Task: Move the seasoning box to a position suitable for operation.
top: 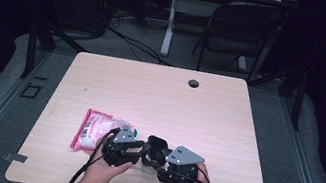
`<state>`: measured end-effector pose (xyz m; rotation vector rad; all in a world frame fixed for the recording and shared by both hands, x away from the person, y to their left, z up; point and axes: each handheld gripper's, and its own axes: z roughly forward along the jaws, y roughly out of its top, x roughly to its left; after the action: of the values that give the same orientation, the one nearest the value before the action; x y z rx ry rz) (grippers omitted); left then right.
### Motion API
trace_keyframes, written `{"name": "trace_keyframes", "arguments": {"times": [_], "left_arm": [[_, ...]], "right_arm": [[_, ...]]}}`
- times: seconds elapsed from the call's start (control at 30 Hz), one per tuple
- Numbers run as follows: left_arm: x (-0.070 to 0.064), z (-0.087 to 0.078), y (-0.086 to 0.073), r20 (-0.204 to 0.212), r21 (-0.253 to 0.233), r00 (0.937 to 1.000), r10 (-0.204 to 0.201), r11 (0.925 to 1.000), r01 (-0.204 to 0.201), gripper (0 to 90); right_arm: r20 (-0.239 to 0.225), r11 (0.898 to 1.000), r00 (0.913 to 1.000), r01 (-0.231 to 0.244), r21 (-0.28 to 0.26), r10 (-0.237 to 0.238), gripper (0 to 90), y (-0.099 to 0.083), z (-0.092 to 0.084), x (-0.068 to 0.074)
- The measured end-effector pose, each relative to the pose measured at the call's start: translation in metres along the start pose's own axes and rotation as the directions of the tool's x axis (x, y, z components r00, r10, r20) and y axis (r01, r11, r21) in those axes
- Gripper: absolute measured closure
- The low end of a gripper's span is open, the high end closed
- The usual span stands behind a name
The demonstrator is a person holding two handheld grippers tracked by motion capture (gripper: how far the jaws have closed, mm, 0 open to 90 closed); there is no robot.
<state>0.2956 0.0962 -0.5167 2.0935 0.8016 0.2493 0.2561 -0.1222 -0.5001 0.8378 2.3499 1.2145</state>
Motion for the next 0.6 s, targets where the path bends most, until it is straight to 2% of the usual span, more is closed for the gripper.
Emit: {"name": "trace_keyframes", "arguments": {"times": [0.37, 0.6], "left_arm": [[0.0006, 0.0002, -0.0019, 0.005, -0.013, 1.0000, -0.007, 0.9999, 0.007, 63.6], [0.0004, -0.0002, -0.0026, 0.001, -0.018, 1.0000, -0.003, 0.9998, 0.003, 64.7]], "right_arm": [[-0.002, 1.000, 0.9999, -0.013, -0.013, 0.013, 55.0, -0.0008, -0.0041, -0.0039], [-0.006, 0.999, 0.9995, -0.030, -0.015, 0.030, 61.2, -0.0021, -0.0095, -0.0074]]}}
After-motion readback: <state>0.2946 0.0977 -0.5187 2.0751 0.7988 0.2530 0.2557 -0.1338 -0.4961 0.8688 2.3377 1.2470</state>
